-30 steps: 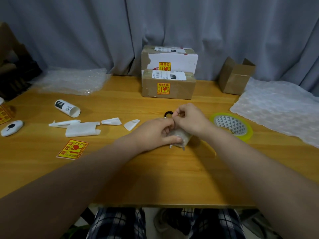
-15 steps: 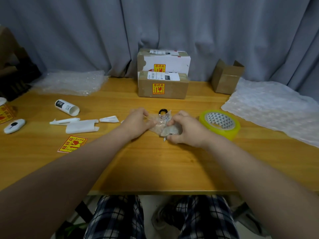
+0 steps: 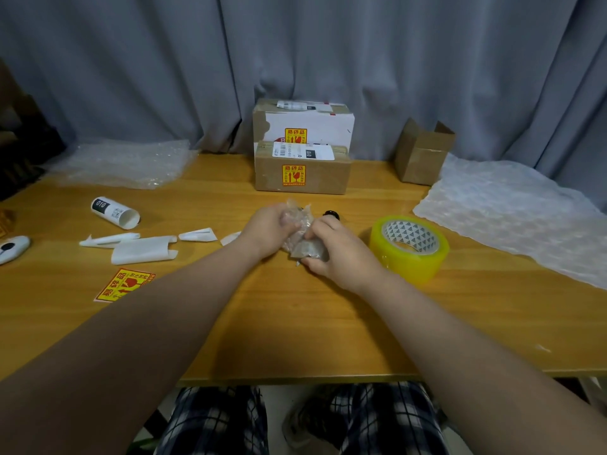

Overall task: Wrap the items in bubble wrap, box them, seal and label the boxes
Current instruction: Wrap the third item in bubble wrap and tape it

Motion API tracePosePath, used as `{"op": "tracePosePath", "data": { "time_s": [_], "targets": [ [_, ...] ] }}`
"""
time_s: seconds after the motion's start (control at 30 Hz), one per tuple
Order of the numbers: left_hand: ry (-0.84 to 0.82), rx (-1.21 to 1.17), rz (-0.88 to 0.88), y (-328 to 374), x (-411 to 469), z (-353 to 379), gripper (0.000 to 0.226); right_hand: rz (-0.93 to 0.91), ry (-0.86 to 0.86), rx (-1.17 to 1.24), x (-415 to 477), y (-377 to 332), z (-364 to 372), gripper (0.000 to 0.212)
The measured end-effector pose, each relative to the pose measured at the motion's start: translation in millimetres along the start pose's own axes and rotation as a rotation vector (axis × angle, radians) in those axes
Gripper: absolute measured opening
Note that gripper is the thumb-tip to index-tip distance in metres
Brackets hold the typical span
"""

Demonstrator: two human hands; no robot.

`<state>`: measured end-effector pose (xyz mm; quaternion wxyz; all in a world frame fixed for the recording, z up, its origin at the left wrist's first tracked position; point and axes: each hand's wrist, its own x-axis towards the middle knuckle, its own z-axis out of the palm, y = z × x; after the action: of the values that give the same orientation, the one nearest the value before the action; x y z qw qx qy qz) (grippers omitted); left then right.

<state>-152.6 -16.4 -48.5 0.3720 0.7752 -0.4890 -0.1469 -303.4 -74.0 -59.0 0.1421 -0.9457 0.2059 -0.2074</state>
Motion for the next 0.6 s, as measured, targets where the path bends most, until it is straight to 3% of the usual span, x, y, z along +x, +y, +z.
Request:
{"op": "tracePosePath", "data": {
  "time_s": [0.23,0.4,0.5,0.6],
  "targets": [
    [0.108,-0.126,-0.005,-17,13,-15,0.02,-0.048,-0.026,-0.106,27,-6,2,0.039],
    [0.192,-0.16,0.125,3,7,-8,0.008,-0.021,0.078,0.06,21,-2,4,0.038],
    [0.133,-0.122,0.166,8,-2,-4,0.019,0.051,0.155,0.202,12,0,7,0.038],
    [0.041,-0.133,0.184,8,-9,-3,0.019,0.138,0.104,0.26,4,2,7,0.044]
  ]
}}
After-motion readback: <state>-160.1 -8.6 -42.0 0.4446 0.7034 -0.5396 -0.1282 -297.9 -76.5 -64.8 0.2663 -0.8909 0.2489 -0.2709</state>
